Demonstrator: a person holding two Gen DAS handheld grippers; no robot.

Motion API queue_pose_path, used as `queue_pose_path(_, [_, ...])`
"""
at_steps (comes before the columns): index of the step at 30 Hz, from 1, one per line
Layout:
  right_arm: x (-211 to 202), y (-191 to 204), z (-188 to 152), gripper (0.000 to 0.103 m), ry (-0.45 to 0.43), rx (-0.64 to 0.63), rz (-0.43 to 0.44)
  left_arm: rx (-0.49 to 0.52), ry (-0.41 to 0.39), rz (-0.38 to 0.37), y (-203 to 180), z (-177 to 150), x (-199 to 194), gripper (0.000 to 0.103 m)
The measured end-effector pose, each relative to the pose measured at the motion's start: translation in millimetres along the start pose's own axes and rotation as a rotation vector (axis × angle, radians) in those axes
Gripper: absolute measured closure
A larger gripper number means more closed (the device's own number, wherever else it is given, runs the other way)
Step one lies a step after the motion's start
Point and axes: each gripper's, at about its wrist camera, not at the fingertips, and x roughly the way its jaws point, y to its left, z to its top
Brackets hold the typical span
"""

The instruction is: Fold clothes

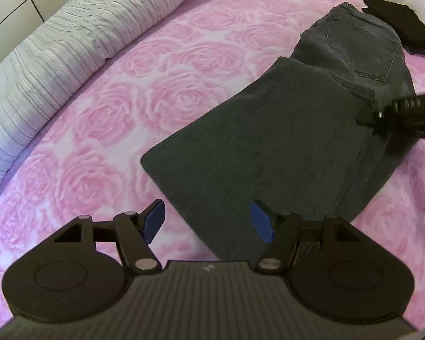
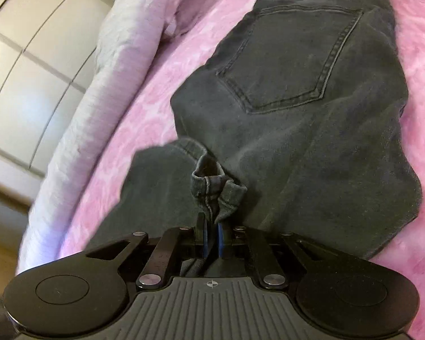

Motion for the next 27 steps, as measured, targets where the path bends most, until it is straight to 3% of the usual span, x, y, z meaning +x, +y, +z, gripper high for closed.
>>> queue_pose_path(3, [-4,-1,0,0.097,0.054,-0.026,-0.014,-0.009,0.027,-0.023,4,1,12,0.04])
queue_pose_path(7, [-24,1,5,0.082,0.076,-0.076,-0.044,-0.178,0.06,-0.109,40,0,28,0.04])
queue_pose_path(11, [-49,19,-10,0.074,0.054,-0.18,-0.096,-0.354,0.094,-0.199,76,-2,45,0.041])
queue_pose_path(17, [-51,36,-44,0.07,0.102,-0.26,-0.142,-0.689,0.112,-0.472,120,-16,87,0.053])
queue_pose_path(19, [-49,56,-62,0.068,0.111,-0.4,-0.167,-0.762,0.132,-0.524,129,-20,100,0.058])
queue_pose_path(20, [-52,67,-73,0.063,0.108,-0.503,-0.168,-0.784,0.134,-0.54,132,-22,105,0.061])
queue_pose_path(21, [-50,85,-89,0.057,0.1,-0.635,-0.154,-0.789,0.136,-0.547,134,-22,107,0.072])
queue_pose_path(22, [-48,103,-104,0.043,0.091,-0.768,-0.14,-0.79,0.137,-0.551,137,-22,108,0.081])
queue_pose_path(23, [-44,120,-122,0.032,0.08,-0.894,-0.119,-0.797,0.139,-0.56,138,-23,108,0.084])
queue_pose_path(24, [-41,136,-141,0.029,0.069,-1.02,-0.097,-0.811,0.142,-0.574,141,-23,108,0.086])
queue_pose_path(27, [-15,147,-172,0.027,0.038,-1.229,-0.111,-0.842,0.166,-0.601,147,-22,110,0.086])
